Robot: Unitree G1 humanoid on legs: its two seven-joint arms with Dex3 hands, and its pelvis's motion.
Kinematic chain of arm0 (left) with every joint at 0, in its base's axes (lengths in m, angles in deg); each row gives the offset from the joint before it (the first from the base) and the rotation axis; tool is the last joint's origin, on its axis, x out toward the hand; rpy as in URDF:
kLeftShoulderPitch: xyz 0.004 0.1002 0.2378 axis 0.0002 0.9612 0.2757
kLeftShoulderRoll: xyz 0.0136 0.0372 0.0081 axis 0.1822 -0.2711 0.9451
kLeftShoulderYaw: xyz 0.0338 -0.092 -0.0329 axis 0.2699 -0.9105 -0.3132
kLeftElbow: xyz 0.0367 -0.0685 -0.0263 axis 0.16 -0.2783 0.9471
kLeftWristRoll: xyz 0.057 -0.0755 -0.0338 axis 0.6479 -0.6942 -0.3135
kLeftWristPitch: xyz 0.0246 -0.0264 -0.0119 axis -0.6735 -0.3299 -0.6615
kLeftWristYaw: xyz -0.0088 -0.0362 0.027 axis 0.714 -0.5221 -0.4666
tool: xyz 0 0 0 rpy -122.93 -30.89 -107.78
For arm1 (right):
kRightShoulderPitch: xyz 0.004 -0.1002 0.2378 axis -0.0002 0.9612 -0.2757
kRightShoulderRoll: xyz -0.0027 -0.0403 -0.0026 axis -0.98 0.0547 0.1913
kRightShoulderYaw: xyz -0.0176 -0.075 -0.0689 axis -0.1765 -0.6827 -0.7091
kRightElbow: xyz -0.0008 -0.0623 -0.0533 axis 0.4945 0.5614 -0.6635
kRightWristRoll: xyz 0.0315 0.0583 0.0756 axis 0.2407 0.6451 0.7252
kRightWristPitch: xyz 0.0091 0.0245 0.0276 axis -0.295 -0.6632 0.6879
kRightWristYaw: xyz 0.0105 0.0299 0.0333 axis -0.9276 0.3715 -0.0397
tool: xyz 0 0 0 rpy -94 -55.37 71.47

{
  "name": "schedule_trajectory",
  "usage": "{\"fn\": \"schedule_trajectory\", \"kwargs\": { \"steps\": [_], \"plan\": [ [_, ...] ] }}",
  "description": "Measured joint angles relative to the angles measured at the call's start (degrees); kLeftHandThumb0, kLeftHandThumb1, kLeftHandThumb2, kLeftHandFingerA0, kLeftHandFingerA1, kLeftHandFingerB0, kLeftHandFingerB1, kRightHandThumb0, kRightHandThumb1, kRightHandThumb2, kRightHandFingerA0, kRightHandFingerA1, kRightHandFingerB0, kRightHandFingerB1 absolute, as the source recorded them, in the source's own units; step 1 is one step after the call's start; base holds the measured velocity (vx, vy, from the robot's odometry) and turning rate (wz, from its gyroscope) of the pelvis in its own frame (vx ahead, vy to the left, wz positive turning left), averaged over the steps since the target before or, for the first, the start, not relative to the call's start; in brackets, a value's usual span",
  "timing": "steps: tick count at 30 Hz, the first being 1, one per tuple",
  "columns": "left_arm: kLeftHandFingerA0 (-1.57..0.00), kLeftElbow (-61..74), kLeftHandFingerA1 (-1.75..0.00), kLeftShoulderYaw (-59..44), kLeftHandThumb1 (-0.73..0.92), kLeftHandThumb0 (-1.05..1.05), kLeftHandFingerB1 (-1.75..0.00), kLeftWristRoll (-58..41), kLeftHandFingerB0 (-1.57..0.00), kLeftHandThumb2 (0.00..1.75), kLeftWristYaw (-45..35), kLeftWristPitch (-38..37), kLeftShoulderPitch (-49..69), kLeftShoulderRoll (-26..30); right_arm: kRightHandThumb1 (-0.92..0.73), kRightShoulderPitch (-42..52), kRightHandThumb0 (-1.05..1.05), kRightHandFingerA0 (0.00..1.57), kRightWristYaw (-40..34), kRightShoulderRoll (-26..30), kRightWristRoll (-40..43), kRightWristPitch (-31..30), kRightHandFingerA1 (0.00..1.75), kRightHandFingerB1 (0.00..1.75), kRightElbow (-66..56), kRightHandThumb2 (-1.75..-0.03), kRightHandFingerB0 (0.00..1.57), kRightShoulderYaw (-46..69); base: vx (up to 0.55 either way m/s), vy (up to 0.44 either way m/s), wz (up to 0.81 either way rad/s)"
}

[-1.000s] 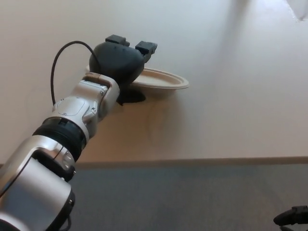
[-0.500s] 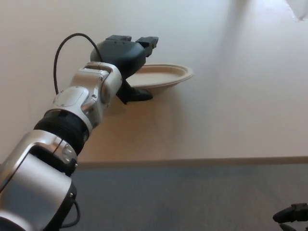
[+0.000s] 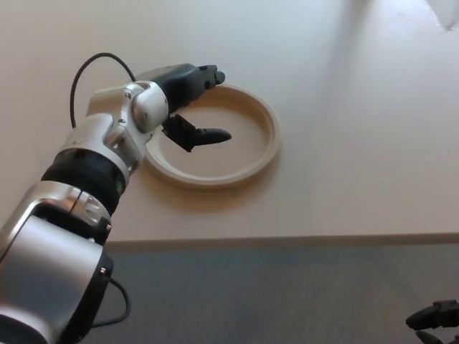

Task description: A person passes a plate to the robot and the robot grabs it with its left hand and places it at the centre of the table infront of it

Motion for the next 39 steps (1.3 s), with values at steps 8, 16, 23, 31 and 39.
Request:
{"fn": "schedule_trajectory", "kwargs": {
  "steps": [8,16,23,31,39],
  "plan": [
    [-0.03,-1.54,-0.33,-5.99,0.84,-0.94,-0.11,-4.47,-0.07,1.25,-8.88,2.94,-2.63,0.06,-0.72,-1.54,-0.62,0.71,0.04,0.0,0.01,0.0,0.66,0.55,-0.05,-0.61,0.61,-0.01,0.0,0.0,0.0],
    [-0.03,3.06,-0.36,-12.65,0.77,-0.84,-0.27,-10.39,-0.03,1.19,-16.9,6.69,-2.91,0.18,-0.73,-2.77,-0.63,0.73,0.12,0.0,-0.01,-0.01,0.68,0.55,-0.07,-0.62,0.6,-0.06,0.0,0.0,0.0],
    [-0.04,20.91,-0.38,-14.21,0.73,-0.85,-0.28,-12.69,-0.02,1.13,-17.31,6.72,5.82,-0.88,-0.73,-3.18,-0.62,0.77,0.12,-0.01,0.01,0.0,0.66,0.53,-0.02,-0.63,0.6,-0.07,0.0,0.0,0.0],
    [-0.08,37.65,-0.31,-15.38,0.67,-0.83,-0.27,-14.27,-0.01,1.04,-17.3,6.35,19.32,-2.19,-0.75,-3.26,-0.63,0.73,0.11,-0.03,0.01,-0.01,0.66,0.54,0.03,-0.62,0.58,-0.23,0.0,0.0,0.0],
    [-0.25,54.2,-0.32,-19.86,0.5,-0.44,-0.28,-18.02,-0.06,0.57,-17.4,6.37,35.56,-2.15,-0.75,-3.35,-0.62,0.75,0.11,-0.09,0.0,-0.01,0.67,0.53,0.11,-0.63,0.57,-0.29,0.0,0.0,0.0]
  ]
}}
